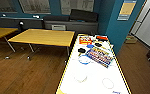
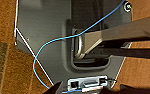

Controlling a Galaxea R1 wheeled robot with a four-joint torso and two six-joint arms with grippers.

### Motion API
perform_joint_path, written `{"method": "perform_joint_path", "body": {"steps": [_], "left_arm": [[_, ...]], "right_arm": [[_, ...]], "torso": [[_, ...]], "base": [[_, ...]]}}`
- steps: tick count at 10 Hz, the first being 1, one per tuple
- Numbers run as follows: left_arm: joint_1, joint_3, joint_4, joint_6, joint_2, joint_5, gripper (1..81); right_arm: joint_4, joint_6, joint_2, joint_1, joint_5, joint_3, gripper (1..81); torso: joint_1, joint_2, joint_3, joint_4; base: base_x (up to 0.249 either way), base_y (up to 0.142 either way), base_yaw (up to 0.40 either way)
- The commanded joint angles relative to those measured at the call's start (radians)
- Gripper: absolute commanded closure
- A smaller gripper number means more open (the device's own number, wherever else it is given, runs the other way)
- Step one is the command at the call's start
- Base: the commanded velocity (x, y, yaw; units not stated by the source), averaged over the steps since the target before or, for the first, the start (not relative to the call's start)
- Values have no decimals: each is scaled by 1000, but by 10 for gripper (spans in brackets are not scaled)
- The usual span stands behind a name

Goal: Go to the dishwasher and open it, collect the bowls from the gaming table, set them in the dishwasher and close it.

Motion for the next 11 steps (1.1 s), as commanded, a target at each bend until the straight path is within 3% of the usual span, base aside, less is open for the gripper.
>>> {"method": "perform_joint_path", "body": {"steps": [1, 2, 5, 8, 11], "left_arm": [[-13, 354, 4, 4, -249, 60, 10], [-19, 482, 4, 4, -339, 54, 10], [-25, 734, -2, 1, -593, -87, 10], [-66, 975, 2, -10, -800, -115, 10], [-195, 1269, -7, -14, -1001, -115, 10]], "right_arm": [[227, -272, -51, -274, 274, -16, 811], [216, -271, -13, -346, 345, -66, 811], [181, -269, 89, -508, 505, -140, 811], [152, -272, 184, -607, 631, -146, 811], [103, -274, 271, -679, 729, -166, 811]], "torso": [[0, 0, 0, 0], [0, 0, 0, 0], [0, 0, 0, 0], [0, 0, 0, 0], [0, 0, 0, 0]], "base": [[0, 0, 0], [0, 0, 0], [0, 0, 0], [0, 0, 0], [0, 0, 0]]}}
